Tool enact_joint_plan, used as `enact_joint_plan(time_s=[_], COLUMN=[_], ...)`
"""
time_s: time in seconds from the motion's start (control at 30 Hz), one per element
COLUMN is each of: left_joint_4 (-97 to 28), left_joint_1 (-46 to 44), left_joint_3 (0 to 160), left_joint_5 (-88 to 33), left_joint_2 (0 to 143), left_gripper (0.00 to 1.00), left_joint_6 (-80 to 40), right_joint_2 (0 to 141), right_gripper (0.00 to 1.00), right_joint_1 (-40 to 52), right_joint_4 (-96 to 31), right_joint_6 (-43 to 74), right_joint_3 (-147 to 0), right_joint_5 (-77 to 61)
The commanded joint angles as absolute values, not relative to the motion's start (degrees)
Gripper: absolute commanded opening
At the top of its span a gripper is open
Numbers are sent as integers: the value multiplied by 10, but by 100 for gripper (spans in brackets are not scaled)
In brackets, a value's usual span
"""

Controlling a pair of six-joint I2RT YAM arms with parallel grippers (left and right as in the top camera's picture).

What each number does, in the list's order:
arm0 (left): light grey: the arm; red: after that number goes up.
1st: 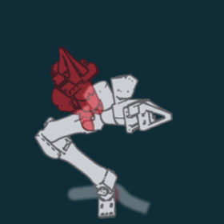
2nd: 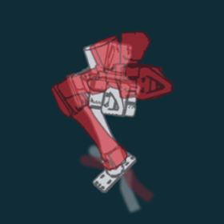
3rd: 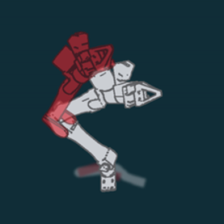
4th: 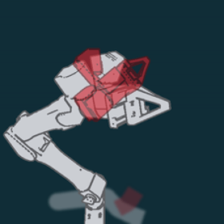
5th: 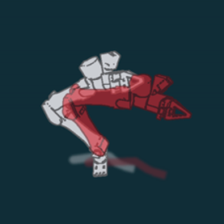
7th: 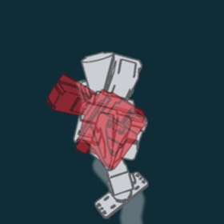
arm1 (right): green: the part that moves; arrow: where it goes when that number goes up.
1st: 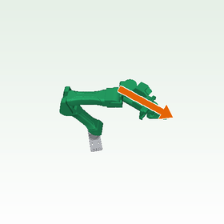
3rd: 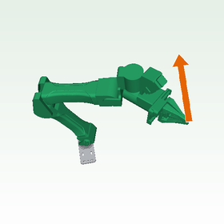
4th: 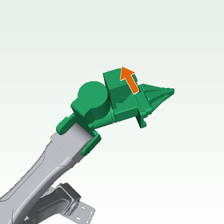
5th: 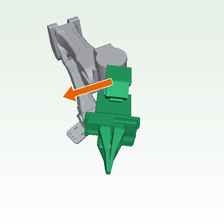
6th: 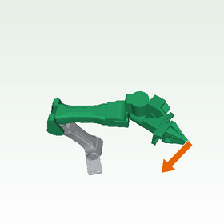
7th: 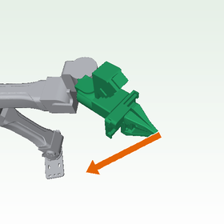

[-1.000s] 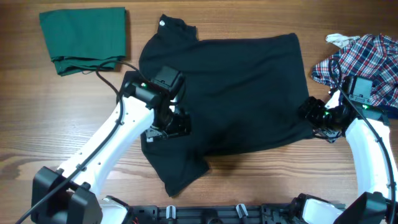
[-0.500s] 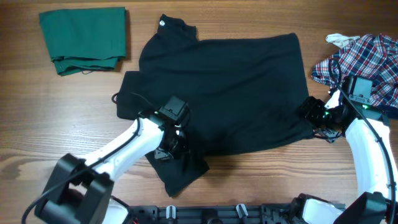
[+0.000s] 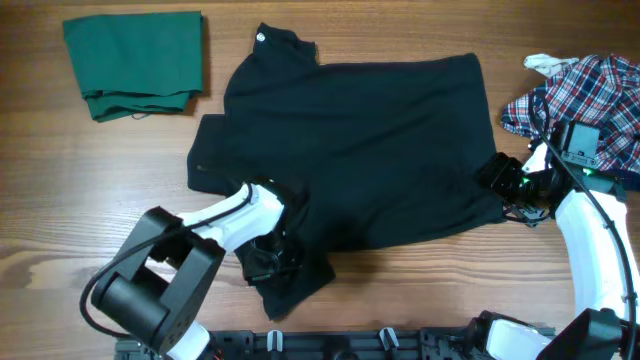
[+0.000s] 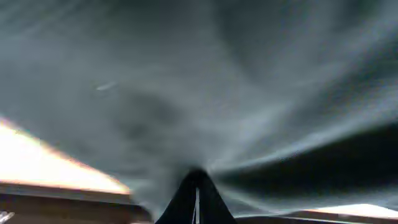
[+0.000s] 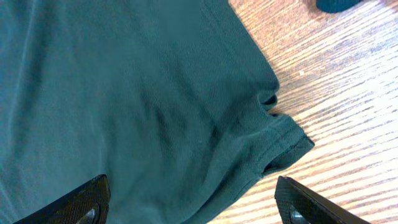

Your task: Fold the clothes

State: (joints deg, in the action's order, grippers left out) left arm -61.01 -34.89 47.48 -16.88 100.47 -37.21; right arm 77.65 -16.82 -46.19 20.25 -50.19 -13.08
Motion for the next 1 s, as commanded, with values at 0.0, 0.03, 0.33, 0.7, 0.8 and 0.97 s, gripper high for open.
enact_joint_plan(time_s=[0.0, 0.03, 0.33, 0.7, 0.8, 0.97], left_joint_4=[-642, -646, -640, -608, -609, -619], left_joint_1=[-352, -352, -333, -296, -296, -296], left_joint_3=[470, 470, 429, 407, 420, 432], left_joint_5=[-96, -93, -74, -85, -85, -85], left_joint_2=[1011, 1011, 1011, 1007, 990, 914], left_gripper=[4, 4, 4, 4, 4, 6], left_joint_6=[-378, -378, -387, -393, -393, -395], right_joint_2=[766, 766, 766, 766, 766, 766], right_gripper=[86, 86, 97, 100, 100, 100], right_joint_1=[-167, -167, -168, -168, -168, -168], right_joint_4=[-459, -459, -479, -488, -489, -510], right_joint_6=[195, 195, 230, 267, 265, 274], right_joint_3=[-510, -510, -510, -511, -511, -511], right_joint_5=[-135, -133, -44, -10, -10, 41])
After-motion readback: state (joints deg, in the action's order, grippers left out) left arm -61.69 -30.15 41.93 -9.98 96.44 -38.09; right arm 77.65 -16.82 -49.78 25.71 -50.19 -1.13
